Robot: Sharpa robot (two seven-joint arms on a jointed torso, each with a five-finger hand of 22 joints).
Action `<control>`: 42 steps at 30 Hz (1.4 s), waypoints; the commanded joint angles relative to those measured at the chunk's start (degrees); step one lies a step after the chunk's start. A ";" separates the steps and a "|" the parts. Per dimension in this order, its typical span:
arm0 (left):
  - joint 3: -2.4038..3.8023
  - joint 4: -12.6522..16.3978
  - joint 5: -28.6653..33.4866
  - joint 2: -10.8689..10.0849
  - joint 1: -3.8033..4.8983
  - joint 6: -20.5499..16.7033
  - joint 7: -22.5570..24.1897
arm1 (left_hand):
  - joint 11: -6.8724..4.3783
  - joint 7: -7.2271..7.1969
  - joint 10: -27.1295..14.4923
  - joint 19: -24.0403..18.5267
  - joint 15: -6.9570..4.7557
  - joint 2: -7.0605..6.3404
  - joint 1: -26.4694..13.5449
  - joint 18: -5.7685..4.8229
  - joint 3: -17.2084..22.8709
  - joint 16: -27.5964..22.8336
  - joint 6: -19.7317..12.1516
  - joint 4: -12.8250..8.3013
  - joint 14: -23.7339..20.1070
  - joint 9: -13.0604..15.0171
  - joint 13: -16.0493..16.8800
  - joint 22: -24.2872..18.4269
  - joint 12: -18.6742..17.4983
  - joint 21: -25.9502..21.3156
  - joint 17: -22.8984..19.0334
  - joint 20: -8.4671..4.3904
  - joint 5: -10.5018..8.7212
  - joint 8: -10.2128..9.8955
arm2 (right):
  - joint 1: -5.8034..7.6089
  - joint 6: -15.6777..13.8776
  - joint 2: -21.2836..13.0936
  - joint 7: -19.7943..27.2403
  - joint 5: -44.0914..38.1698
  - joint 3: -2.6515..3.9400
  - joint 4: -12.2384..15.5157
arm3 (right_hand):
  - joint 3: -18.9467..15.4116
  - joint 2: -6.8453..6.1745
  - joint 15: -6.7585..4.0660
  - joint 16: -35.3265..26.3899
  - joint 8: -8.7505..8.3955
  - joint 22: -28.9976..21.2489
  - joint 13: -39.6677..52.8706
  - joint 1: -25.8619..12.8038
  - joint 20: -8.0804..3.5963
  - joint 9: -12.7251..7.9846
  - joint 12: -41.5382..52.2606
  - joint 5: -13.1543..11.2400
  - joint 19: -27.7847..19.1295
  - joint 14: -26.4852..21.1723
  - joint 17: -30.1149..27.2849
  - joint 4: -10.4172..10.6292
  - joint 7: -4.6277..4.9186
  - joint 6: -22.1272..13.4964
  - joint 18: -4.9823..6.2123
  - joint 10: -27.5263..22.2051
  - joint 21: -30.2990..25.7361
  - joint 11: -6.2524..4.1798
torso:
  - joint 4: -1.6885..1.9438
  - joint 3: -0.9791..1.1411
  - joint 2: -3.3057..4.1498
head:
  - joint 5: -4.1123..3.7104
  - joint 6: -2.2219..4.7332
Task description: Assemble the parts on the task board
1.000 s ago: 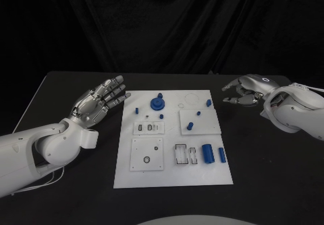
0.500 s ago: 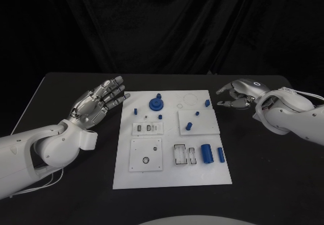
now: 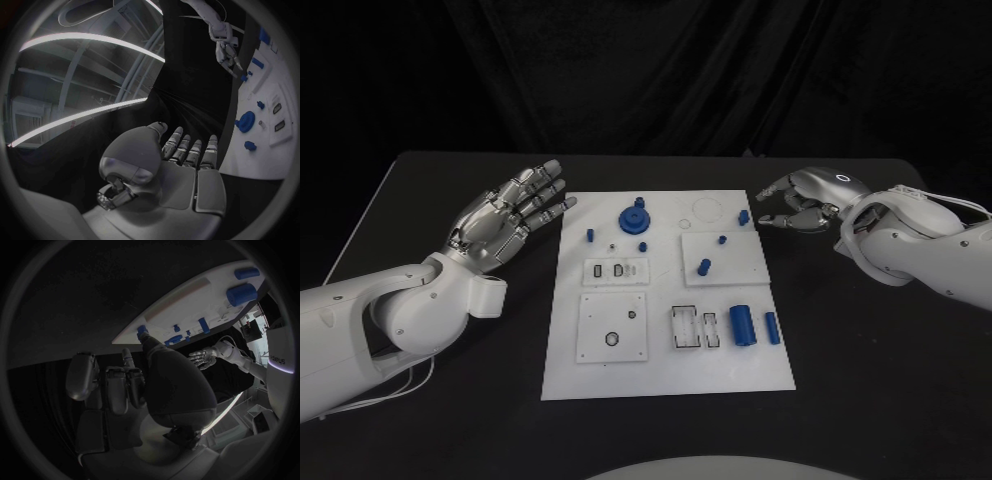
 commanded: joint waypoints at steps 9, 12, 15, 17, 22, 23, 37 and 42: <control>0.04 0.14 -0.18 -0.11 -0.10 1.10 0.80 | 0.33 0.12 0.25 0.27 0.10 0.06 -0.54 0.76 0.42 0.23 0.19 0.02 0.39 0.08 0.08 0.05 0.19 0.13 0.09 0.32 0.30 0.06 | -0.57 -0.14 1.23 -0.08 0.02 0.04 -0.08 | 0.02 0.09 0.13 0.15 -0.14 7.61 15.09 1.17 0.30 -0.06 0.37 1.25 -0.44 6.02 15.09 0.45 0.20 0.62 -0.64 5.96 -0.91 0.24 | -0.16 0.00 0.03 | 0.27 -0.30; 0.04 0.14 -0.18 -0.20 -0.10 1.05 0.71 | 0.33 0.12 0.25 0.27 0.10 0.06 -0.54 0.76 0.42 0.23 0.19 0.02 0.39 0.08 0.08 0.05 0.19 0.13 0.09 0.32 0.30 0.06 | -0.66 0.13 1.67 -0.12 0.02 0.05 -0.17 | 0.03 0.09 0.18 0.15 -0.16 7.52 15.09 1.33 0.34 -0.06 0.37 1.41 -0.58 6.02 15.09 0.43 0.29 0.65 -0.58 5.96 -1.17 0.31 | -0.21 0.02 0.02 | 0.30 -0.41; 0.04 0.16 -0.18 -0.28 -0.10 1.01 0.64 | 0.39 0.12 0.29 0.25 0.11 0.07 -0.59 0.75 0.51 0.25 0.17 0.02 0.41 0.07 0.09 0.04 0.24 0.11 0.09 0.32 0.33 0.05 | -0.73 0.31 2.16 -0.16 0.01 0.06 -0.34 | 0.02 0.07 0.26 0.15 -0.21 7.35 15.09 1.55 0.39 -0.09 0.37 1.63 -0.87 6.02 15.09 0.40 0.42 0.64 -0.48 5.96 -1.67 0.41 | -0.13 0.02 0.04 | 0.23 -0.50; 0.04 0.17 -0.18 -0.31 -0.10 1.01 0.61 | 0.39 0.12 0.29 0.25 0.11 0.07 -0.59 0.75 0.51 0.25 0.17 0.02 0.41 0.07 0.09 0.04 0.24 0.11 0.09 0.32 0.33 0.05 | -0.77 0.30 2.40 -0.14 0.01 0.06 -0.46 | 0.02 0.06 0.28 0.15 -0.23 7.33 15.09 1.61 0.41 -0.10 0.37 1.69 -0.91 6.02 15.09 0.39 0.46 0.62 -0.46 5.96 -1.75 0.44 | -0.07 0.01 0.03 | 0.22 -0.51; 0.04 0.16 -0.18 -0.36 -0.10 1.02 0.51 | 0.39 0.12 0.29 0.25 0.11 0.07 -0.59 0.75 0.51 0.25 0.17 0.02 0.41 0.07 0.09 0.04 0.24 0.11 0.09 0.32 0.33 0.05 | -0.84 0.45 3.00 -0.29 0.01 0.07 -0.83 | 0.02 0.06 0.42 0.15 -0.36 7.21 15.09 1.93 0.52 -0.16 0.37 2.07 -1.15 6.02 15.09 0.34 0.66 0.49 -0.38 5.96 -2.18 0.61 | -0.10 -0.03 0.00 | 0.33 -0.53; 0.04 0.14 -0.18 -0.36 -0.10 1.02 0.49 | 0.39 0.12 0.29 0.25 0.11 0.07 -0.59 0.75 0.51 0.25 0.17 0.02 0.41 0.07 0.09 0.04 0.24 0.11 0.09 0.32 0.33 0.05 | -0.85 0.61 3.09 -0.36 0.01 0.07 -0.90 | 0.02 0.06 0.42 0.15 -0.36 7.21 15.09 1.93 0.52 -0.16 0.37 2.07 -1.15 6.02 15.09 0.34 0.66 0.49 -0.38 5.96 -2.18 0.61 | -0.12 -0.02 0.01 | 0.39 -0.55; 0.04 -0.33 -0.19 -0.21 -0.11 1.38 0.32 | 0.48 0.15 0.32 0.24 0.11 0.05 -0.66 0.75 0.61 0.26 0.11 0.01 0.42 0.06 0.10 0.03 0.28 0.10 0.09 0.32 0.34 0.03 | -0.94 1.47 4.28 -1.12 0.01 0.09 -1.92 | 0.09 0.14 0.76 0.15 -0.05 7.00 15.09 2.89 0.87 -0.05 0.37 3.58 -1.65 6.02 15.09 0.12 1.02 1.40 -0.18 5.96 -3.23 0.97 | -0.11 0.03 0.01 | 0.33 -0.59; 0.04 -0.43 -0.19 -0.19 -0.12 1.57 0.34 | 0.54 0.15 0.31 0.26 0.12 -0.03 -0.68 0.74 0.65 0.27 0.06 -0.05 0.43 0.05 0.09 0.04 0.27 0.11 0.09 0.33 0.33 0.00 | -0.96 1.25 4.54 -1.15 0.01 0.09 -2.16 | 0.11 0.21 0.85 0.15 0.45 6.98 15.09 3.23 0.99 0.28 0.37 3.91 -1.76 6.02 15.09 0.05 1.09 2.64 -0.12 5.96 -3.57 1.06 | -0.14 0.06 0.00 | 0.48 -0.63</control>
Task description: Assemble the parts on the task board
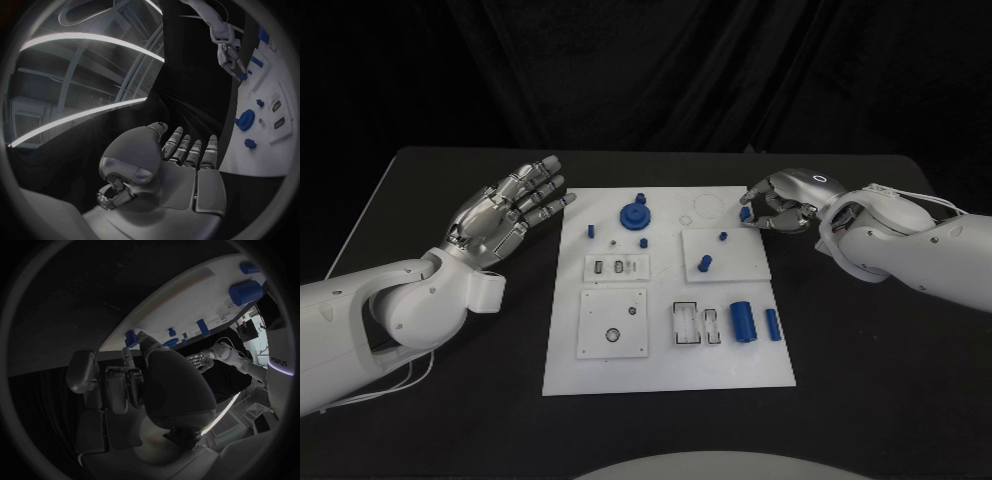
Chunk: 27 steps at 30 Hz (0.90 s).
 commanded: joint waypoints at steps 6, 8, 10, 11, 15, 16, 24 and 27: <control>0.04 -0.05 -0.19 0.13 -0.12 1.50 0.63 | 0.34 0.15 0.14 0.28 0.14 -0.13 -0.70 0.74 0.36 0.29 0.10 -0.14 0.46 0.07 0.07 0.06 0.34 0.12 0.06 0.33 0.31 0.01 | -0.21 -0.10 0.28 -1.13 -0.04 0.05 -0.39 | 0.03 -0.01 0.54 0.15 0.75 6.99 15.09 0.67 0.12 0.45 0.37 0.33 -0.41 6.07 15.10 0.20 0.03 1.44 -0.11 6.07 -0.34 0.39 | -0.02 0.04 -0.01 | 0.18 -0.11; 0.04 -0.06 -0.19 0.16 -0.12 1.60 0.69 | 0.35 0.15 0.14 0.27 0.14 -0.17 -0.71 0.74 0.37 0.29 0.10 -0.19 0.46 0.07 0.07 0.06 0.35 0.11 0.06 0.34 0.30 0.01 | -0.22 -0.17 0.35 -1.23 -0.08 0.05 -0.47 | 0.02 0.02 0.56 0.15 0.85 6.99 15.09 0.68 0.14 0.55 0.37 0.30 -0.42 6.07 15.10 0.24 0.03 1.72 -0.10 6.07 -0.40 0.41 | -0.03 0.04 -0.01 | 0.22 -0.11; 0.04 -0.08 -0.19 0.20 -0.12 1.80 0.79 | 0.35 0.15 0.14 0.27 0.14 -0.17 -0.71 0.74 0.37 0.29 0.10 -0.19 0.46 0.07 0.07 0.06 0.35 0.11 0.06 0.34 0.30 0.01 | -0.23 -0.22 0.39 -1.37 -0.22 0.05 -0.53 | 0.07 0.14 0.59 0.13 1.23 7.03 15.09 0.88 0.18 0.89 0.37 0.30 -0.42 6.06 15.07 0.22 0.04 2.65 -0.08 6.07 -0.51 0.45 | 0.00 0.03 0.00 | 0.26 -0.10; 0.04 -0.06 -0.19 0.21 -0.13 1.95 0.81 | 0.36 0.15 0.17 0.30 0.15 -0.20 -0.71 0.74 0.38 0.30 0.10 -0.22 0.48 0.07 0.08 0.07 0.38 0.13 0.07 0.34 0.30 0.01 | -0.24 -0.28 0.42 -1.45 -0.29 0.05 -0.58 | 0.09 0.17 0.60 0.10 1.31 7.03 15.09 0.95 0.19 0.98 0.37 0.32 -0.43 6.03 15.03 0.20 0.05 2.87 -0.08 6.07 -0.55 0.47 | 0.00 0.03 0.01 | 0.28 -0.09; 0.04 0.01 -0.19 0.25 -0.14 2.45 0.75 | 0.37 0.09 0.35 0.39 0.14 -0.46 -0.74 0.75 0.47 0.36 0.26 -0.54 0.56 0.10 0.12 0.09 0.61 0.19 0.08 0.34 0.26 0.06 | -0.25 -0.51 0.55 -1.75 -0.44 0.06 -0.77 | 0.46 0.50 0.61 0.02 1.61 7.10 15.09 1.68 0.22 1.41 0.37 0.82 -0.40 5.97 14.89 -0.10 -0.02 3.83 -0.06 6.07 -0.68 0.46 | 0.01 0.01 0.01 | 0.29 -0.12; 0.04 0.01 -0.19 0.26 -0.14 2.52 0.74 | 0.38 0.09 0.36 0.41 0.13 -0.50 -0.74 0.75 0.49 0.37 0.29 -0.61 0.56 0.10 0.12 0.10 0.61 0.20 0.08 0.34 0.25 0.07 | -0.25 -0.54 0.57 -1.80 -0.45 0.06 -0.80 | 0.51 0.56 0.61 -0.01 1.64 7.10 15.09 1.76 0.22 1.47 0.37 0.89 -0.41 5.95 14.85 -0.13 -0.03 3.94 -0.05 6.07 -0.72 0.46 | 0.00 0.01 0.00 | 0.32 -0.16; 0.04 -0.19 -0.19 0.39 -0.17 2.78 0.58 | 0.40 0.10 0.38 0.44 0.11 -0.58 -0.76 0.76 0.51 0.36 0.26 -0.71 0.55 0.10 0.12 0.11 0.62 0.21 0.08 0.33 0.22 0.07 | -0.26 -0.82 0.78 -2.02 -0.52 0.06 -0.97 | 1.00 1.03 0.69 -0.16 2.51 7.23 15.09 2.66 0.27 2.52 0.37 1.80 -0.37 5.85 14.61 -0.60 -0.25 6.33 -0.04 6.07 -0.96 0.59 | 0.03 0.01 -0.01 | 0.77 -0.44; 0.04 -0.21 -0.19 0.40 -0.18 2.81 0.51 | 0.40 0.11 0.37 0.41 0.10 -0.60 -0.77 0.76 0.52 0.34 0.25 -0.74 0.53 0.10 0.12 0.10 0.61 0.19 0.07 0.33 0.22 0.06 | -0.26 -0.97 0.83 -2.22 -0.61 0.06 -1.00 | 1.18 1.14 0.68 -0.18 2.69 7.28 15.09 2.98 0.27 2.85 0.37 2.32 -0.36 5.83 14.57 -0.82 -0.33 6.88 -0.03 6.07 -1.03 0.60 | -0.02 0.03 -0.01 | 0.83 -0.50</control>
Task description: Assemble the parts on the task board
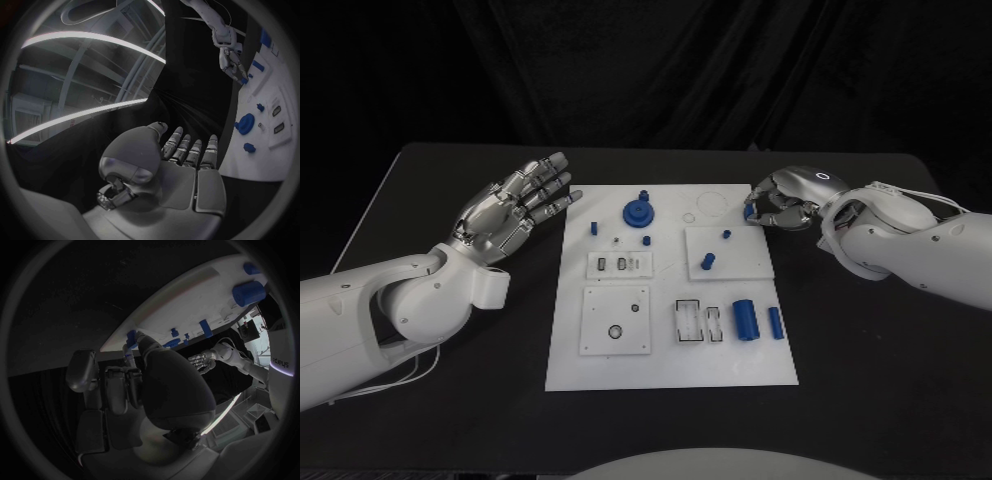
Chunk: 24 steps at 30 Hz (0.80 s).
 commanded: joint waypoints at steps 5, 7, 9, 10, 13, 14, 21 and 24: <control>0.04 -0.05 -0.19 0.10 -0.13 1.34 0.41 | 0.19 0.11 0.16 0.20 -0.11 -0.13 -0.30 0.75 0.13 0.35 0.25 -0.35 0.32 0.04 0.05 0.05 0.39 0.19 0.08 0.11 0.22 0.07 | -0.16 -2.20 -0.01 -1.07 -0.89 0.06 0.00 | 0.72 0.07 0.40 -0.27 0.99 7.39 15.09 1.27 0.11 1.07 0.37 1.24 -0.12 5.82 14.43 -0.55 -0.29 2.27 -0.03 5.98 -0.34 0.62 | -0.03 0.01 0.00 | 0.39 -0.26; 0.04 -0.04 -0.19 0.08 -0.13 1.34 0.39 | 0.19 0.11 0.16 0.20 -0.11 -0.13 -0.30 0.75 0.13 0.35 0.25 -0.35 0.32 0.04 0.05 0.05 0.39 0.19 0.08 0.11 0.22 0.07 | -0.16 -3.00 -0.07 -0.57 -0.94 0.06 0.10 | 0.77 0.14 0.38 -0.19 1.46 7.54 15.09 1.40 0.10 1.61 0.37 2.04 0.05 5.88 14.55 -0.72 -0.46 3.28 -0.08 5.98 -0.13 0.57 | -0.04 0.01 0.00 | 0.46 -0.31; 0.04 -0.03 -0.19 0.06 -0.14 1.35 0.39 | 0.19 0.11 0.16 0.20 -0.11 -0.13 -0.30 0.75 0.13 0.35 0.25 -0.35 0.32 0.04 0.05 0.05 0.39 0.19 0.08 0.11 0.22 0.07 | -0.16 -4.26 -0.20 0.13 -0.98 0.07 0.31 | 0.71 0.05 0.28 -0.09 1.90 7.76 15.09 1.40 0.05 2.21 0.37 2.94 0.34 5.95 14.71 -0.85 -0.70 4.27 -0.16 5.98 0.27 0.42 | -0.04 0.01 0.00 | 0.54 -0.31; 0.04 -0.03 -0.19 0.03 -0.14 1.35 0.38 | 0.19 0.11 0.16 0.20 -0.11 -0.13 -0.30 0.75 0.13 0.35 0.25 -0.35 0.32 0.04 0.05 0.05 0.39 0.19 0.08 0.11 0.22 0.07 | -0.15 -5.12 -0.31 0.57 -1.00 0.08 0.50 | 0.70 0.05 0.20 -0.03 2.07 7.87 15.09 1.40 0.01 2.48 0.37 3.29 0.48 5.99 14.80 -0.90 -0.81 4.67 -0.20 5.98 0.47 0.34 | -0.03 0.01 0.01 | 0.59 -0.32; 0.04 -0.01 -0.19 -0.05 -0.14 1.33 0.36 | 0.19 0.11 0.16 0.20 -0.11 -0.13 -0.30 0.75 0.13 0.35 0.25 -0.35 0.32 0.04 0.05 0.05 0.39 0.19 0.08 0.11 0.22 0.07 | -0.11 -7.22 -0.76 1.35 -1.04 0.12 1.39 | 0.70 -0.04 0.07 0.05 2.33 8.15 15.09 1.42 -0.14 3.06 0.37 4.71 0.84 6.05 14.94 -1.04 -0.96 5.36 -0.31 5.98 0.98 0.19 | 0.01 0.01 0.00 | 0.59 -0.31; 0.04 0.00 -0.19 -0.08 -0.14 1.30 0.35 | 0.19 0.11 0.16 0.20 -0.11 -0.13 -0.30 0.75 0.13 0.35 0.25 -0.35 0.32 0.04 0.05 0.05 0.39 0.19 0.08 0.11 0.22 0.07 | -0.06 -7.65 -0.95 1.45 -1.04 0.13 1.79 | 0.74 -0.07 0.02 0.08 2.34 8.18 15.09 1.50 -0.16 3.20 0.37 5.08 0.87 6.07 14.99 -1.13 -1.02 5.43 -0.32 5.98 1.00 0.16 | 0.00 0.02 0.00 | 0.59 -0.31; 0.04 0.09 -0.19 -0.23 -0.15 1.12 0.30 | 0.17 0.14 0.19 0.22 -0.14 -0.17 -0.33 0.76 0.17 0.36 0.28 -0.46 0.34 0.05 0.05 0.06 0.44 0.20 0.08 0.10 0.21 0.07 | 1.36 -8.63 -2.43 0.93 -1.57 0.18 6.97 | 0.68 -0.44 -0.07 0.15 2.24 8.34 15.09 1.46 -0.27 3.68 0.37 6.36 1.01 6.12 15.10 -1.30 -1.05 5.50 -0.37 5.98 1.13 0.09 | -0.04 0.00 0.00 | 0.78 -0.50; 0.04 0.12 -0.19 -0.24 -0.15 1.09 0.26 | 0.17 0.14 0.19 0.22 -0.14 -0.17 -0.33 0.76 0.17 0.36 0.28 -0.46 0.34 0.05 0.05 0.06 0.44 0.20 0.08 0.10 0.21 0.07 | 2.54 -8.09 -2.96 0.32 -2.37 0.18 10.34 | 0.67 -0.47 -0.07 0.15 2.22 8.35 15.09 1.43 -0.27 3.70 0.37 6.40 1.02 6.12 15.10 -1.30 -1.05 5.49 -0.37 5.98 1.13 0.09 | -0.05 -0.04 -0.02 | 0.82 -0.56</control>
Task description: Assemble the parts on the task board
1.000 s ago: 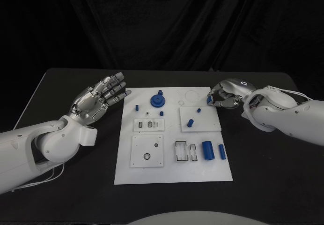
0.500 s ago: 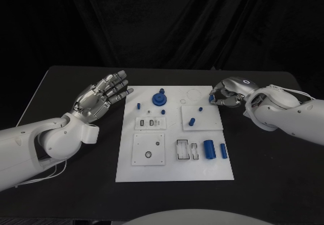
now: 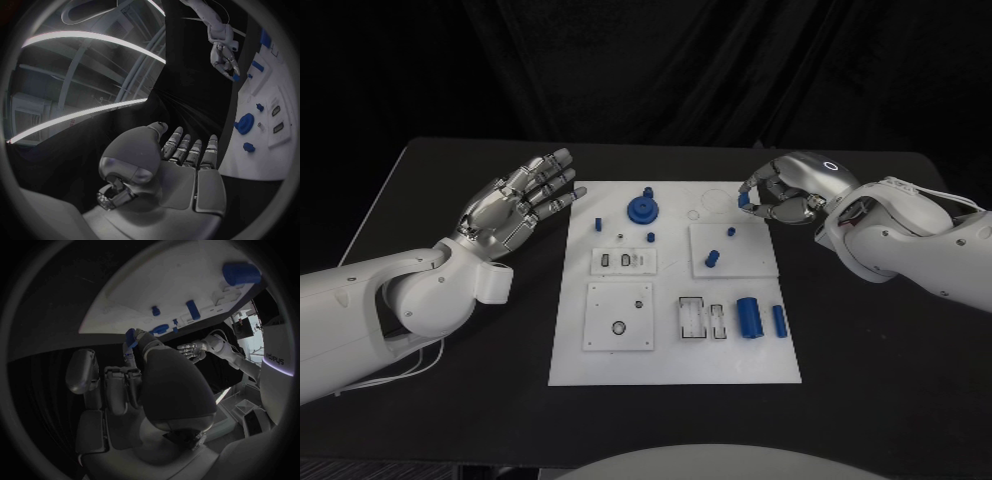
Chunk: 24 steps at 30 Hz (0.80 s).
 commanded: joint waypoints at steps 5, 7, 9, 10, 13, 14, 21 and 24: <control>0.04 0.19 -0.18 -0.01 -0.11 0.53 0.41 | 0.18 0.15 0.25 0.25 -0.14 -0.20 -0.36 0.76 -0.04 0.40 0.36 -0.27 0.38 0.07 0.09 0.07 0.26 0.22 0.10 0.10 0.20 0.09 | 1.83 -0.12 -0.51 -1.88 -3.51 0.11 7.92 | -0.07 0.21 -0.09 0.15 0.08 8.38 15.09 -0.01 -0.08 2.07 0.37 0.74 0.40 6.12 15.10 -0.23 -0.97 1.27 -0.37 6.04 0.27 -0.31 | -0.01 -0.14 -0.05 | 0.07 -0.03; 0.04 0.19 -0.18 0.01 -0.11 0.46 0.40 | 0.18 0.15 0.25 0.25 -0.14 -0.20 -0.36 0.76 -0.04 0.40 0.36 -0.27 0.38 0.07 0.09 0.07 0.26 0.22 0.10 0.10 0.20 0.09 | 2.05 1.27 0.16 -2.28 -4.08 0.09 10.06 | -0.07 0.20 -0.10 0.15 0.08 8.37 15.09 -0.02 -0.08 2.08 0.37 0.75 0.37 6.12 15.10 -0.23 -0.97 1.27 -0.35 6.04 0.23 -0.31 | 0.00 -0.13 -0.03 | 0.29 -0.04; 0.04 0.17 -0.18 0.06 -0.11 0.44 0.36 | 0.18 0.15 0.25 0.25 -0.14 -0.20 -0.36 0.76 -0.04 0.40 0.36 -0.27 0.38 0.07 0.09 0.07 0.26 0.22 0.10 0.10 0.20 0.09 | 2.08 2.40 1.01 -2.41 -4.32 0.06 11.01 | -0.09 0.19 -0.10 0.14 0.05 8.36 15.09 -0.09 -0.09 2.11 0.37 0.79 0.36 6.11 15.08 -0.20 -0.95 1.24 -0.35 6.04 0.19 -0.31 | -0.01 -0.12 0.00 | 0.45 -0.04; 0.04 0.15 -0.18 0.10 -0.11 0.44 0.33 | 0.18 0.15 0.25 0.25 -0.14 -0.20 -0.36 0.76 -0.04 0.40 0.36 -0.27 0.38 0.07 0.09 0.07 0.26 0.22 0.10 0.10 0.20 0.09 | 2.01 2.99 1.57 -2.45 -4.42 0.04 11.31 | -0.11 0.19 -0.11 0.12 0.03 8.34 15.09 -0.15 -0.10 2.14 0.37 0.80 0.31 6.10 15.05 -0.17 -0.94 1.22 -0.32 6.04 0.09 -0.30 | -0.02 -0.09 0.00 | 0.52 -0.03; 0.04 0.10 -0.18 0.23 -0.11 0.39 0.28 | 0.18 0.15 0.25 0.25 -0.14 -0.20 -0.36 0.76 -0.04 0.40 0.36 -0.27 0.38 0.07 0.09 0.07 0.26 0.22 0.10 0.10 0.20 0.09 | 1.60 4.18 3.14 -2.46 -4.57 0.02 11.47 | -0.10 0.23 -0.11 0.01 0.04 8.22 15.09 -0.21 -0.10 2.18 0.37 0.78 0.12 6.03 14.88 -0.14 -0.95 1.26 -0.24 6.04 -0.28 -0.30 | 0.00 -0.12 -0.03 | 0.66 0.13; 0.04 0.09 -0.18 0.29 -0.11 0.38 0.28 | 0.17 0.16 0.29 0.27 -0.14 -0.19 -0.39 0.77 0.00 0.42 0.45 -0.33 0.42 0.09 0.09 0.08 0.30 0.23 0.11 0.10 0.21 0.12 | 1.35 4.57 3.86 -2.44 -4.66 0.01 11.37 | -0.10 0.24 -0.11 0.00 0.04 8.21 15.09 -0.22 -0.10 2.19 0.37 0.78 0.11 6.02 14.87 -0.13 -0.95 1.26 -0.24 6.04 -0.31 -0.30 | -0.02 -0.16 -0.04 | 0.70 0.09; 0.04 0.18 -0.18 0.49 -0.11 0.28 0.23 | 0.17 0.16 0.29 0.27 -0.14 -0.19 -0.39 0.77 0.00 0.42 0.45 -0.33 0.42 0.09 0.09 0.08 0.30 0.23 0.11 0.10 0.21 0.12 | -0.13 6.80 8.51 -3.64 -5.80 0.01 9.68 | -0.10 0.25 -0.11 -0.06 0.04 8.07 15.09 -0.24 -0.11 2.22 0.37 0.77 -0.13 5.98 14.76 -0.13 -0.96 1.27 -0.14 6.04 -0.76 -0.30 | -0.13 -0.14 0.07 | 1.44 -0.03; 0.04 0.18 -0.18 0.58 -0.11 0.23 0.22 | 0.15 0.18 0.32 0.30 -0.14 -0.12 -0.43 0.77 0.07 0.43 0.53 -0.36 0.43 0.10 0.10 0.09 0.33 0.25 0.11 0.10 0.23 0.15 | -0.64 8.09 10.36 -4.85 -6.15 0.03 8.87 | -0.10 0.25 -0.11 -0.22 0.03 7.87 15.09 -0.25 -0.11 2.23 0.37 0.78 -0.46 5.87 14.51 -0.13 -0.96 1.27 0.00 6.04 -1.37 -0.31 | -0.10 -0.13 0.07 | 1.81 -0.25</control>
